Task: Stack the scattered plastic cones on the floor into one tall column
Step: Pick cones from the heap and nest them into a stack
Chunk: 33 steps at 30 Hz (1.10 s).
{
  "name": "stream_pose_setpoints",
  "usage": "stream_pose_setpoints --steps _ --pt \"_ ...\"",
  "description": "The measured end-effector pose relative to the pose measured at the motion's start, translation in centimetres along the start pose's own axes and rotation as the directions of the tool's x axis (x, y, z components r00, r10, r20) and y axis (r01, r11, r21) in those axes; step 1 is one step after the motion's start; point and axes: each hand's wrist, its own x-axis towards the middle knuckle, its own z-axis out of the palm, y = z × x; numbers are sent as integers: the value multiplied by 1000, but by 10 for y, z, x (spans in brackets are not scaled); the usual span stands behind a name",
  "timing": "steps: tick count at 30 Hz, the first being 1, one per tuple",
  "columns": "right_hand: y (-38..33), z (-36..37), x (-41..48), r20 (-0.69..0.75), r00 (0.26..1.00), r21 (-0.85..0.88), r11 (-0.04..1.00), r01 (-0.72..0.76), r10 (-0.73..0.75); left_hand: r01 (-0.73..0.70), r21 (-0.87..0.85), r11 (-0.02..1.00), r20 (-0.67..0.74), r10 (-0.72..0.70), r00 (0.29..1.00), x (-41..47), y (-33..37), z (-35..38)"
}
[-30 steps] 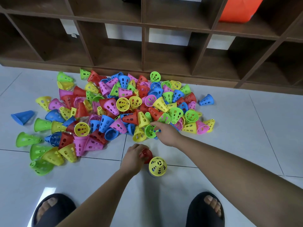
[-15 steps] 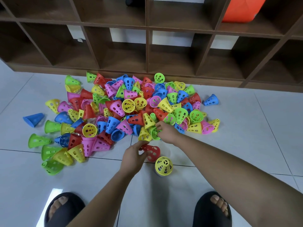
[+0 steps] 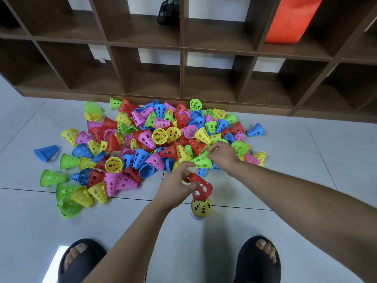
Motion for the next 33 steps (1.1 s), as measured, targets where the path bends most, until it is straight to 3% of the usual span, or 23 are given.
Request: stream_pose_setpoints --steps 5,8,14,21,25,33 --pt "-12 -40 -19 115 991 231 969 -91 65 -15 91 996 65 9 998 -12 -4 22" --pt "-22 -57 -38 224 973 241 964 -109 54 -13 60 998 42 11 999 -20 -8 33" --pt "-14 -57 -67 403 915 79 995 -60 23 57 25 998 66 -58 996 -35 -27 46" --pt "-2 -50 -70 415 908 -58 998 -41 61 260 -257 931 37 -260 965 -49 -48 49" --pt "-9 -42 -65 432 899 -104 994 -29 71 287 -332 899 73 -279 958 -46 -42 43" --pt "6 -12 -63 480 871 -200 980 -5 103 310 -263 914 1 -321 947 -28 -58 29"
